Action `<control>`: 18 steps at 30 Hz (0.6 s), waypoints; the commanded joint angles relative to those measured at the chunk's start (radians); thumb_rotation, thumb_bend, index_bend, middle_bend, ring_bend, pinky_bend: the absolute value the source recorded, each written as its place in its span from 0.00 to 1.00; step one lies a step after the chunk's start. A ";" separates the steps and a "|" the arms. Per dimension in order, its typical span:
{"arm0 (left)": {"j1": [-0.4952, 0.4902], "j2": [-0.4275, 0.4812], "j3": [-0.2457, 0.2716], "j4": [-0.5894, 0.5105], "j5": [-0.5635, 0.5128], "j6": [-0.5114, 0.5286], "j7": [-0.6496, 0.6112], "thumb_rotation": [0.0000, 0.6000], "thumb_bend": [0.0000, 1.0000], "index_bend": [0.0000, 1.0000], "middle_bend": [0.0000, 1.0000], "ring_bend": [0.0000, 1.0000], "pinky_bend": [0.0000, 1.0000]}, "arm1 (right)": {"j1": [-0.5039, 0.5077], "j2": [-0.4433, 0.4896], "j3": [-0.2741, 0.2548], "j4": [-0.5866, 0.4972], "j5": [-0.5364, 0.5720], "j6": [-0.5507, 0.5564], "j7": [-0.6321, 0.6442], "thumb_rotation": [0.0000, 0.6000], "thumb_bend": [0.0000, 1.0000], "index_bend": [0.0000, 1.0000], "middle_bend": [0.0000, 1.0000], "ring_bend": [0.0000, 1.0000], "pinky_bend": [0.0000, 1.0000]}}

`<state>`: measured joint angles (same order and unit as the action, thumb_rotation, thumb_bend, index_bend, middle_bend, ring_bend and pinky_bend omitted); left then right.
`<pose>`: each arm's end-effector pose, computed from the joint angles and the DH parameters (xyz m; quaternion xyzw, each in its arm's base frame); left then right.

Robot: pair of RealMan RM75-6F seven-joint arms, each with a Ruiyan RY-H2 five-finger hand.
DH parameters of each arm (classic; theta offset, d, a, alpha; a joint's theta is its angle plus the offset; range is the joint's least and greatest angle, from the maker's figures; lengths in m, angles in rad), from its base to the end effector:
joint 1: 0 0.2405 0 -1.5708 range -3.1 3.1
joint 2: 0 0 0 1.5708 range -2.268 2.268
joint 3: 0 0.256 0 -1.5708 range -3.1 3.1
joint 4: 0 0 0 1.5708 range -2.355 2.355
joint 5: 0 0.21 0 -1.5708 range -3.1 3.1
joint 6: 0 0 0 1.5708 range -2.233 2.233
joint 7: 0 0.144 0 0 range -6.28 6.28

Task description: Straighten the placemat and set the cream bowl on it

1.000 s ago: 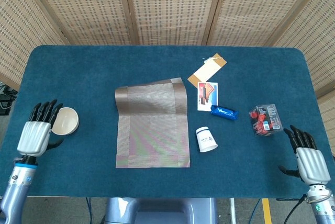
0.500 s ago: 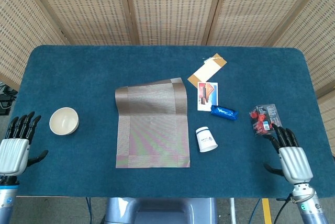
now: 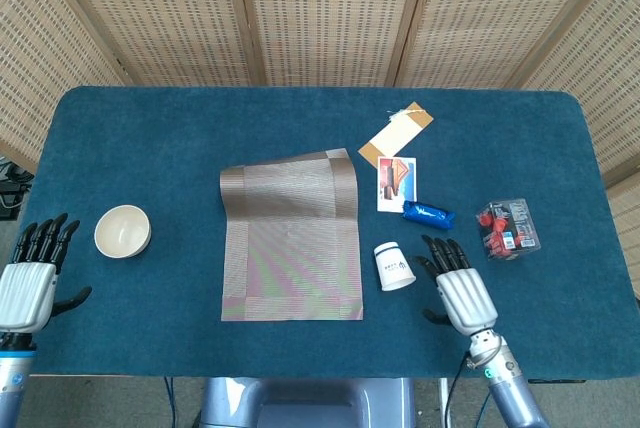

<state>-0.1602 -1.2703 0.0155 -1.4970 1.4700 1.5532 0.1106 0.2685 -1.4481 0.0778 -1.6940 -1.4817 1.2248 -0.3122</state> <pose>-0.3097 0.1918 0.1217 -0.6135 -0.3476 -0.3832 0.5967 -0.2141 -0.2193 0.0242 0.6834 -0.4072 0.4034 0.4521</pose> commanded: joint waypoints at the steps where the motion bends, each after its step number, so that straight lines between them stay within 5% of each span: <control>1: 0.001 -0.001 -0.005 0.004 0.000 -0.007 -0.002 1.00 0.13 0.04 0.00 0.00 0.00 | 0.027 -0.040 0.019 0.002 0.025 -0.019 -0.039 1.00 0.11 0.28 0.00 0.00 0.00; 18: 0.003 0.004 -0.039 0.019 -0.027 -0.054 -0.036 1.00 0.13 0.04 0.00 0.00 0.00 | 0.117 -0.152 0.077 0.134 0.169 -0.108 -0.107 1.00 0.15 0.29 0.00 0.00 0.00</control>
<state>-0.1564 -1.2671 -0.0219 -1.4791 1.4452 1.5012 0.0765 0.3725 -1.5880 0.1439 -1.5787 -1.3348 1.1305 -0.4100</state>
